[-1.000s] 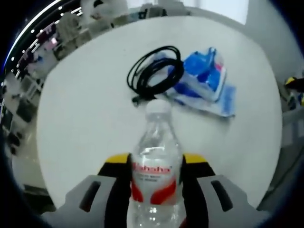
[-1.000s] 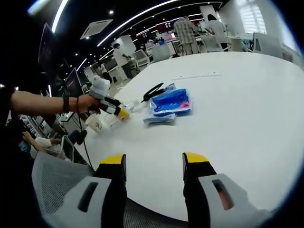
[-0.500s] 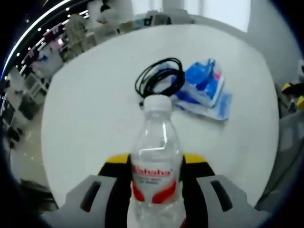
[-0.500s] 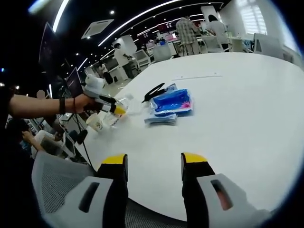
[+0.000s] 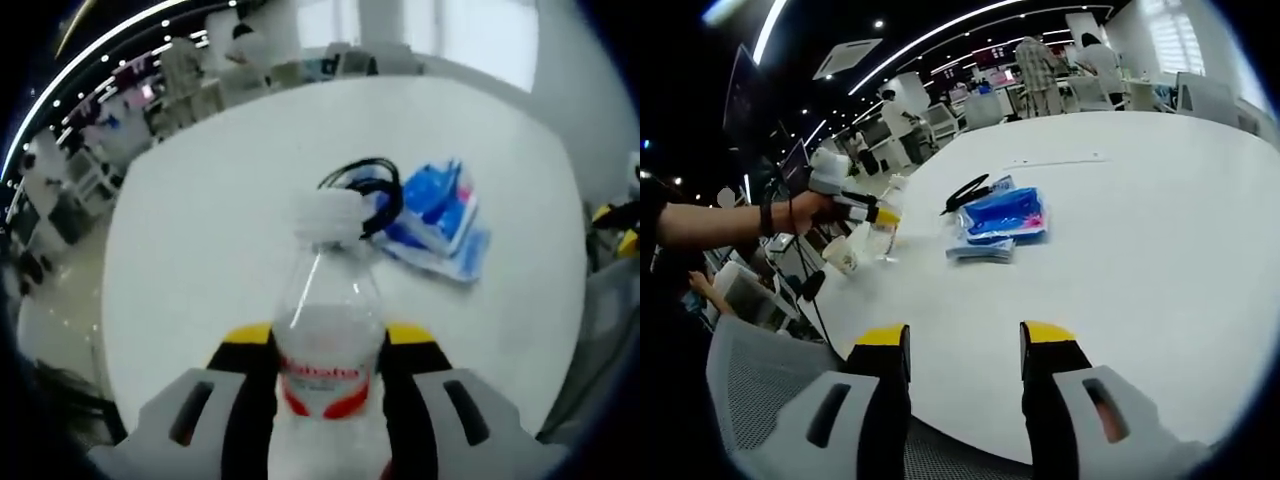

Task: Arrange the tabletop items into an orderly group along one side of the table until the central work area is clear of visible clutter.

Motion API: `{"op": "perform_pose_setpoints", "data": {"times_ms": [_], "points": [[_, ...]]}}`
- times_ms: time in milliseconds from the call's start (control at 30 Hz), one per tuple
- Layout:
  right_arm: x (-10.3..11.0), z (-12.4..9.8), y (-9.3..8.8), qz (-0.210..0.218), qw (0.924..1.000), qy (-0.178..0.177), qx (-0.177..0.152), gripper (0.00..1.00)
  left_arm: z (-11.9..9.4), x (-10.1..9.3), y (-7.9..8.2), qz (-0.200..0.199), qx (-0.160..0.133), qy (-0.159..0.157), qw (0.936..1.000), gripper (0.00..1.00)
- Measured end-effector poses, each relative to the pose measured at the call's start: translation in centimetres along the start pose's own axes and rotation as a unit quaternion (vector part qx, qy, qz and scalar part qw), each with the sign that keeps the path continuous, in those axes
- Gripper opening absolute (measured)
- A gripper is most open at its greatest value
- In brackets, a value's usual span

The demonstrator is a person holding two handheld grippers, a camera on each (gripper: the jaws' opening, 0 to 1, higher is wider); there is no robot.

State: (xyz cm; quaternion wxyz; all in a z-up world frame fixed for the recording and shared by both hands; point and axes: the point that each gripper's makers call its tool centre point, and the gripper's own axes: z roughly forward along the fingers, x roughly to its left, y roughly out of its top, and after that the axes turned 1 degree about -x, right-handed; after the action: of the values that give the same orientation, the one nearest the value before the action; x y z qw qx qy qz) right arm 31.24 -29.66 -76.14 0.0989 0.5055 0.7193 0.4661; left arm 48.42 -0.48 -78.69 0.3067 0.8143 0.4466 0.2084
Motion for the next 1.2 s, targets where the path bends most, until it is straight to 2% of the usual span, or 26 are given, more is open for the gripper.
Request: {"op": "perform_pose_setpoints", "data": {"times_ms": [200, 300, 433, 467, 500, 1100, 1133, 1167, 1200], "points": [[0.1, 0.0, 0.1, -0.002, 1.0, 0.001, 0.0, 0.44, -0.6, 1.1, 1.2, -0.008, -0.019, 0.018, 0.9996, 0.36], [0.1, 0.0, 0.1, -0.002, 1.0, 0.001, 0.0, 0.44, -0.7, 1.3, 1.6, -0.047, -0.044, 0.024, 0.9976, 0.36], [0.0, 0.0, 0.2, -0.001, 1.0, -0.001, -0.002, 0.44, 0.1, 1.2, 0.0, -0.05, -0.023, 0.03, 0.998, 0.36], [0.0, 0.0, 0.2, -0.001, 1.0, -0.001, -0.002, 0.44, 0.2, 1.1, 1.0, -0.068, -0.058, 0.026, 0.9957, 0.36], [0.0, 0.0, 0.2, -0.001, 1.0, -0.001, -0.002, 0.44, 0.2, 1.3, 0.3, -0.061, -0.039, 0.031, 0.9969, 0.36], [0.1, 0.1, 0.3, -0.001, 1.0, 0.002, -0.005, 0.43, -0.4, 0.9, 0.3, -0.044, -0.031, 0.031, 0.9981, 0.37], [0.1, 0.1, 0.4, 0.001, 1.0, 0.002, -0.007, 0.44, -0.5, 0.5, 0.4, -0.03, -0.03, 0.022, 0.9988, 0.38], [0.1, 0.0, 0.4, 0.002, 1.0, 0.002, -0.008, 0.44, -0.6, 0.4, 0.7, -0.02, -0.037, 0.02, 0.9989, 0.44], [0.1, 0.0, 0.5, 0.003, 1.0, 0.001, -0.009, 0.44, -0.7, 0.7, 1.4, -0.023, -0.056, 0.026, 0.9979, 0.55]]}}
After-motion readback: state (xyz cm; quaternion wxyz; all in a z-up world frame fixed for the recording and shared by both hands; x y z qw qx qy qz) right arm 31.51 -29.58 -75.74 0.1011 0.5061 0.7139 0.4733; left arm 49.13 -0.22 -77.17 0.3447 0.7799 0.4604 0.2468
